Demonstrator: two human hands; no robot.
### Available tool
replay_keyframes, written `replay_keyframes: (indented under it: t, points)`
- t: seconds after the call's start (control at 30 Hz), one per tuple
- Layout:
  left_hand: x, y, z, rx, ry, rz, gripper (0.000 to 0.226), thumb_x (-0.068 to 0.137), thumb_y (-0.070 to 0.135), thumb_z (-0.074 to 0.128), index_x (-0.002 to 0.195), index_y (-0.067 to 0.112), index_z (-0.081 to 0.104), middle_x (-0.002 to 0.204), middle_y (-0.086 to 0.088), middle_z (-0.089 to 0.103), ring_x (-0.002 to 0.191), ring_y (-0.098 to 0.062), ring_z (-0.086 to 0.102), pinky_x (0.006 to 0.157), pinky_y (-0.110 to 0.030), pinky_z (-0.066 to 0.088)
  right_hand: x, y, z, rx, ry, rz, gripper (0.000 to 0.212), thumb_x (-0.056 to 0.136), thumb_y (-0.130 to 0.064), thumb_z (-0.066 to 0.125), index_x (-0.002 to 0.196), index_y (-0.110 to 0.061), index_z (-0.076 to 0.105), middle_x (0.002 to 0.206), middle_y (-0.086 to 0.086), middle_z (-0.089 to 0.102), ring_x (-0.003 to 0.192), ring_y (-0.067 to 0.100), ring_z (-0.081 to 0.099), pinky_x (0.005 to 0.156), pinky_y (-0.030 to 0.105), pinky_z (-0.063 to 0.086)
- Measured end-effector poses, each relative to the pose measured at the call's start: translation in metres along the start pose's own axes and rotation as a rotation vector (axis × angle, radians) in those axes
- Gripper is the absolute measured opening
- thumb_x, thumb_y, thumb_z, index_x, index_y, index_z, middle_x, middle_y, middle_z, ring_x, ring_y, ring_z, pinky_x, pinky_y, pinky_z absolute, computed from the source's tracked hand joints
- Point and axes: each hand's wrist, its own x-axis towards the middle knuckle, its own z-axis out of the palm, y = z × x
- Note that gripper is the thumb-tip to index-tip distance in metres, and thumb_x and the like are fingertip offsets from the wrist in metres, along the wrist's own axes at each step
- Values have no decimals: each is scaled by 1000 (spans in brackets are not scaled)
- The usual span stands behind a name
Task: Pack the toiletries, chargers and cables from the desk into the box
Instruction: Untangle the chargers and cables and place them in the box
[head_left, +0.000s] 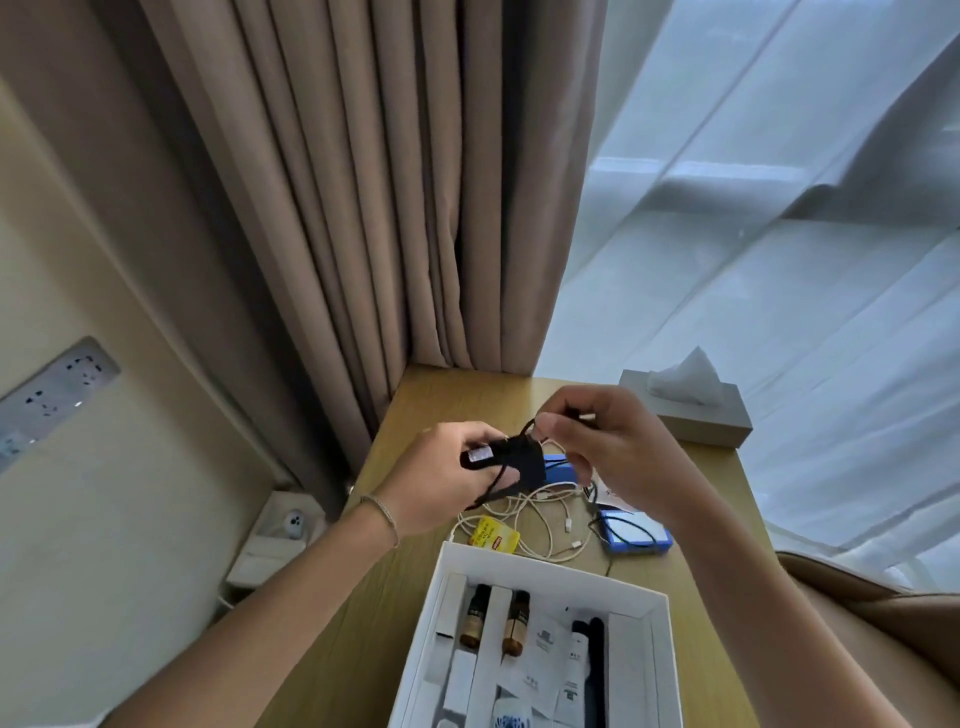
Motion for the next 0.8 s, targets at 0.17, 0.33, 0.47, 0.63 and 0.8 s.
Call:
replay_keyframes:
  t: [0.17,0.33,0.47,0.63,0.8]
  points:
    - [-10,13,-6,-52,-147,117,35,78,10,82,105,27,69,98,7,74,92,-10,71,76,-26,60,15,8,-5,-206,76,-36,22,96,-16,64,78,-27,69,78,1,71,71,24,60,66,32,46]
    - [-13,18,-8,-324,33,203,49,73,6,85,108,26,57,94,4,73,88,-12,71,74,-21,55,3,47,14,228,0,267,28,104,-15,50,88,-13,73,65,-2,61,50,6,48,44,17,36]
    - [3,11,-14,-436,258,140,37,77,9,83,104,20,61,92,1,75,89,-15,72,73,-27,59,-25,64,50,61,-66,371,33,106,-30,45,104,-15,74,60,-7,60,46,8,41,46,21,35]
    - [15,-12,-17,-108,429,6,26,74,16,86,90,24,66,84,10,72,79,-2,67,67,-11,52,-53,18,67,-603,-211,142,40,103,-47,35,86,-29,67,74,-7,66,69,6,62,65,22,49]
    - [-6,-17,-2,159,190,33,29,80,15,81,92,32,61,89,16,67,82,-4,66,67,-12,52,-39,-34,30,-677,-88,-57,24,101,-29,48,79,-33,56,55,-15,52,57,2,55,50,19,40]
